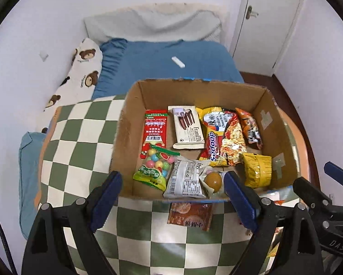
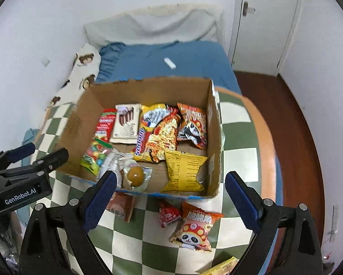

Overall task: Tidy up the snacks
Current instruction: 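Grasp the orange CUICUIJIAO bag with the left tool while the right tool grasps the yellow cracker bag, then carry both bags into the box and open both tools, then grasp the brown shrimp cracker pack with the left tool while the right tool grasps the red candy pack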

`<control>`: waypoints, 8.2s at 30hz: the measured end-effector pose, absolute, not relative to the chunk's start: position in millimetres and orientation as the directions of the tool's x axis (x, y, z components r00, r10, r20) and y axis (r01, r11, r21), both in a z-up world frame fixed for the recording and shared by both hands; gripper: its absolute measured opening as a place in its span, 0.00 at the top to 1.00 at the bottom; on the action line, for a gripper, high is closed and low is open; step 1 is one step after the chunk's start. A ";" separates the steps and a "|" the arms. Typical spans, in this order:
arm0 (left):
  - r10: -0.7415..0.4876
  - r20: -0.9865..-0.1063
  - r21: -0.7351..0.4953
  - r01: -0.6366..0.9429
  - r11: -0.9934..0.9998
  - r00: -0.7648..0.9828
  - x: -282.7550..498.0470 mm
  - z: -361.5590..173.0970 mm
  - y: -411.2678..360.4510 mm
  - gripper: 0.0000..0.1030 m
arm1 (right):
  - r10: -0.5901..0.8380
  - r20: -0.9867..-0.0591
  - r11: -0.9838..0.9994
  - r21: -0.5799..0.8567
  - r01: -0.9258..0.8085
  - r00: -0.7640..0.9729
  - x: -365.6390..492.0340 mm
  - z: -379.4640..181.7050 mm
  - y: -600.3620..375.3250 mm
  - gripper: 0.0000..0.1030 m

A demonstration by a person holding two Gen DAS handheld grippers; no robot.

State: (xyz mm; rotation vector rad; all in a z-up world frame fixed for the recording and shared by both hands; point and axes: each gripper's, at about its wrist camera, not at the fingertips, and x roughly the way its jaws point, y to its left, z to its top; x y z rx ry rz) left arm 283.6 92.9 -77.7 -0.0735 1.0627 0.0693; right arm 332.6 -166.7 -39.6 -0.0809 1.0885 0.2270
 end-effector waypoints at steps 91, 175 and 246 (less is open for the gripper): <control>-0.141 -0.990 -0.142 0.151 0.978 -0.018 224.7 -282.4 -65.0 0.43 | 0.286 -0.958 0.948 0.285 0.145 0.010 233.9 -254.0 -330.6 0.19; -0.014 -0.887 -0.063 -0.091 0.994 0.462 338.8 -87.6 114.6 0.08 | 0.189 -0.945 0.963 0.125 -0.238 0.267 393.4 -93.4 -140.8 0.06; -0.082 -0.982 -0.084 -0.006 0.996 0.170 276.5 -275.5 44.5 0.38 | 0.199 -0.968 0.973 0.177 -0.149 0.153 299.8 -217.6 -191.1 0.59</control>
